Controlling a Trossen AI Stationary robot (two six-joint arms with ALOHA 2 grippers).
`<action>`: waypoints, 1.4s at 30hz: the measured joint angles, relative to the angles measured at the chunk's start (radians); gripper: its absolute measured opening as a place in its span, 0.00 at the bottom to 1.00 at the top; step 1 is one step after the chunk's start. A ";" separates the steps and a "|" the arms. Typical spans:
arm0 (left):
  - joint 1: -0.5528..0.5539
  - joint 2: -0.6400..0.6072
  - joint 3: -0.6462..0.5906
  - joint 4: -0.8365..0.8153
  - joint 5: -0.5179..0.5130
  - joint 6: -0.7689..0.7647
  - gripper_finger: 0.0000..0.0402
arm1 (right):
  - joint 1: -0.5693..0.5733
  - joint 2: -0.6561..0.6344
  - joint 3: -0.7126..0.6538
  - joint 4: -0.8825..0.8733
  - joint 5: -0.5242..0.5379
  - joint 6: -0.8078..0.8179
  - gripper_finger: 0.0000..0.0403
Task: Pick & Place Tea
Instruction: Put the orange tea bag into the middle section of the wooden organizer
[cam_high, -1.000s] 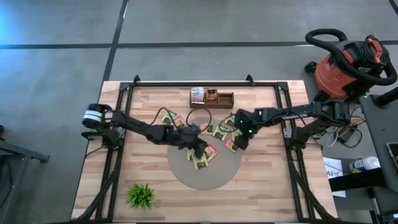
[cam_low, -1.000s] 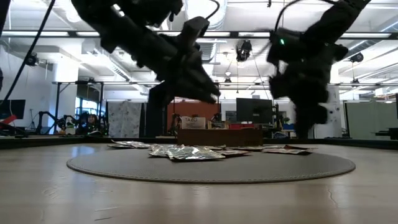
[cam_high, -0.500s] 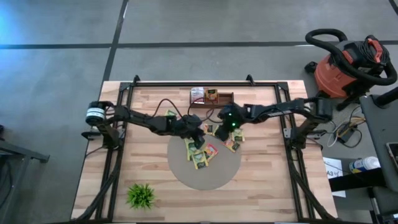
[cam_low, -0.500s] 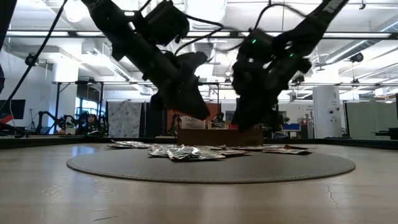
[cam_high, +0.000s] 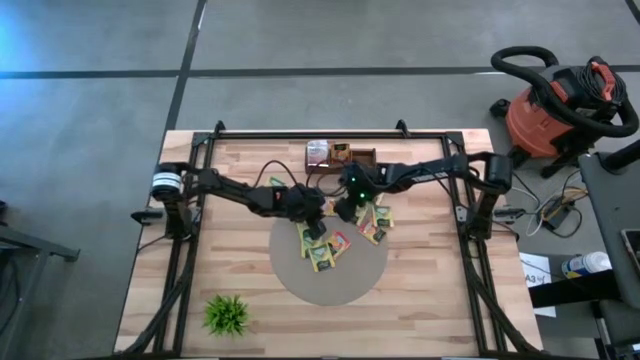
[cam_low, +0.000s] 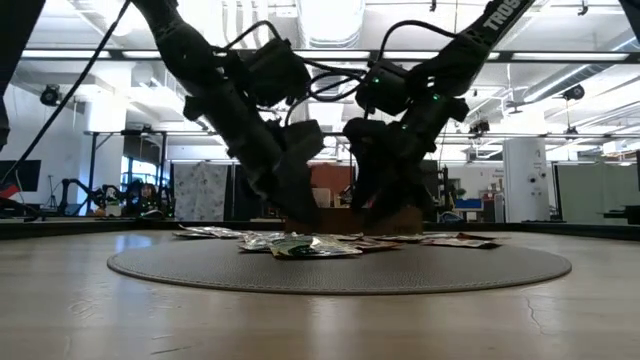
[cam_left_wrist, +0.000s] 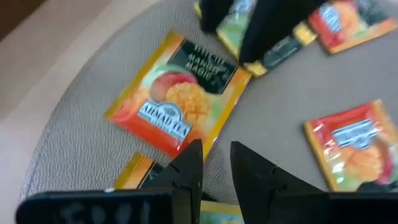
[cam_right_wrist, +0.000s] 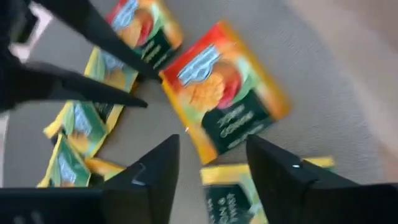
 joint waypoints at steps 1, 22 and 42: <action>0.001 0.007 0.000 0.001 -0.002 0.003 0.19 | -0.006 0.000 0.006 -0.011 0.002 0.001 0.50; 0.039 0.080 0.001 0.102 0.001 0.011 0.19 | -0.058 0.054 -0.002 0.005 -0.049 0.025 0.56; 0.039 0.083 0.000 0.113 0.015 -0.003 0.19 | -0.068 0.052 0.082 -0.011 -0.101 -0.022 0.21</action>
